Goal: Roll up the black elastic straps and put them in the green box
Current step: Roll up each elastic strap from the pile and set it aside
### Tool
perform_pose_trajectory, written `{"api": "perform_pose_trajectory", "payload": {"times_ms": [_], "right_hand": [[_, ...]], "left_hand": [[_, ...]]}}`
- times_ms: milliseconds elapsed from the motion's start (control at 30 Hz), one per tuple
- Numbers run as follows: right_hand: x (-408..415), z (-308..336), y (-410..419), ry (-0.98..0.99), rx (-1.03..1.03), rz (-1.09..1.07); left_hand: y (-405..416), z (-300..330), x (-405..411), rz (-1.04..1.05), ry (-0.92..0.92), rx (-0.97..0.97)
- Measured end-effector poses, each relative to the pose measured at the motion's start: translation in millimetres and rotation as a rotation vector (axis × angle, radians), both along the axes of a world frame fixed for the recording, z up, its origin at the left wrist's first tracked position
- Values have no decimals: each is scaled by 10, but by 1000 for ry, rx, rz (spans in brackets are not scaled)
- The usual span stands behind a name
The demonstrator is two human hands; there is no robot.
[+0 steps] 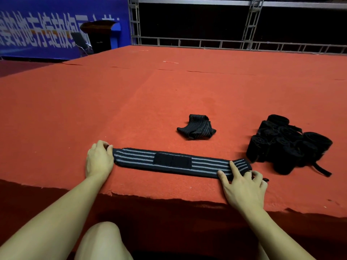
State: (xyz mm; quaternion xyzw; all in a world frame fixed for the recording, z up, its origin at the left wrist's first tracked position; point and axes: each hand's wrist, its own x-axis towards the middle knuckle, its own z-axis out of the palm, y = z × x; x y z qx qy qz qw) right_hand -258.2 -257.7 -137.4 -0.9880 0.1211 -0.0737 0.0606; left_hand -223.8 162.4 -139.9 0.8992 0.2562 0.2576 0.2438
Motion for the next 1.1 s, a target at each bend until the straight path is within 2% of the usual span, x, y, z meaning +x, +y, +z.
{"api": "perform_pose_trajectory", "payload": {"times_ms": [100, 167, 233, 300, 400, 500, 567, 733, 1000, 1100], "right_hand": [[-18, -38, 9, -104, 63, -28], [-40, -59, -4, -251, 89, 11], [-42, -64, -24, -377, 53, 85], [14, -58, -24, -400, -28, 203], [175, -27, 20, -242, -121, 326], [317, -3, 2, 10, -86, 322], [345, 6, -25, 109, -48, 295], [326, -43, -31, 62, -8, 267], [302, -26, -21, 45, 19, 279], [343, 30, -23, 110, 45, 276]], "left_hand": [[-82, 41, -95, -38, -120, 192], [-132, 37, -122, -241, -164, 323], [-153, -3, -103, -465, -76, 387], [-151, -48, -68, -573, 53, 419], [-139, -99, -30, -555, 172, 351], [-95, -126, 21, -508, 274, 250], [-26, -172, 55, -483, 332, 212], [-26, -145, 78, -405, 389, 153], [-139, -23, 62, -359, 509, 269], [-156, -17, 22, -348, 470, 285]]}}
